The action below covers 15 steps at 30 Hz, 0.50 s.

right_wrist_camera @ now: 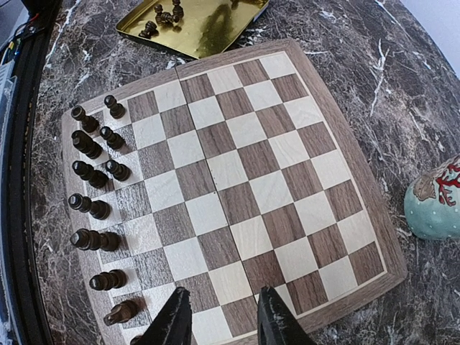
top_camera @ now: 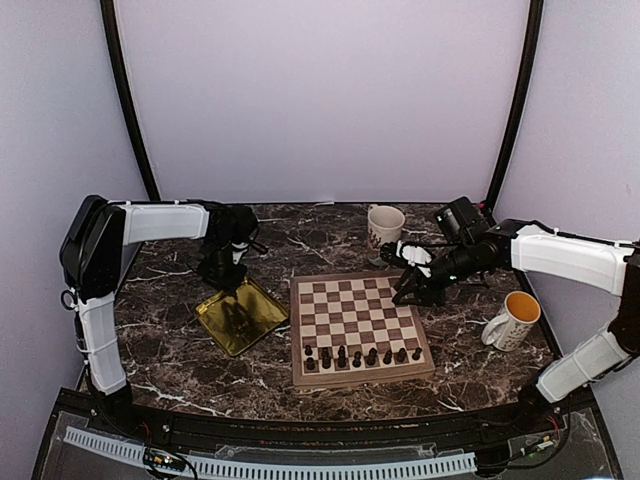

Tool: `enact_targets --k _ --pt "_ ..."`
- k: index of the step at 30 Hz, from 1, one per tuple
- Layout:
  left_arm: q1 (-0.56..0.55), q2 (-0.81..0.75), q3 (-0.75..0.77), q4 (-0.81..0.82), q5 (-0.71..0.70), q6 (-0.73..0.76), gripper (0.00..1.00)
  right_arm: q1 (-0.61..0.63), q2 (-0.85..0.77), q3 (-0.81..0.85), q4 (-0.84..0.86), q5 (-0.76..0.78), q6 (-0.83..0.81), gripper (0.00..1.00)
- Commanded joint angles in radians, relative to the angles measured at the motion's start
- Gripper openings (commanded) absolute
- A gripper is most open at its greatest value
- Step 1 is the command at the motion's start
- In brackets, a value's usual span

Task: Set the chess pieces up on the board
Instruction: Pick up the pawn from the storage box.

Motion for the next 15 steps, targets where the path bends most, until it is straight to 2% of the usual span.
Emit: enact_targets --k 1,9,15 --pt "0.021 0.005 0.039 0.022 0.036 0.003 0.32 -0.007 -0.015 -0.007 0.026 -0.014 -0.004 0.32" --pt "0.033 0.041 0.069 0.052 0.078 0.019 0.31 -0.007 0.005 -0.008 0.02 -0.011 -0.011 0.32" --pt "0.038 0.053 0.071 0.06 0.091 0.026 0.22 -0.006 0.017 -0.006 0.017 -0.007 -0.014 0.32"
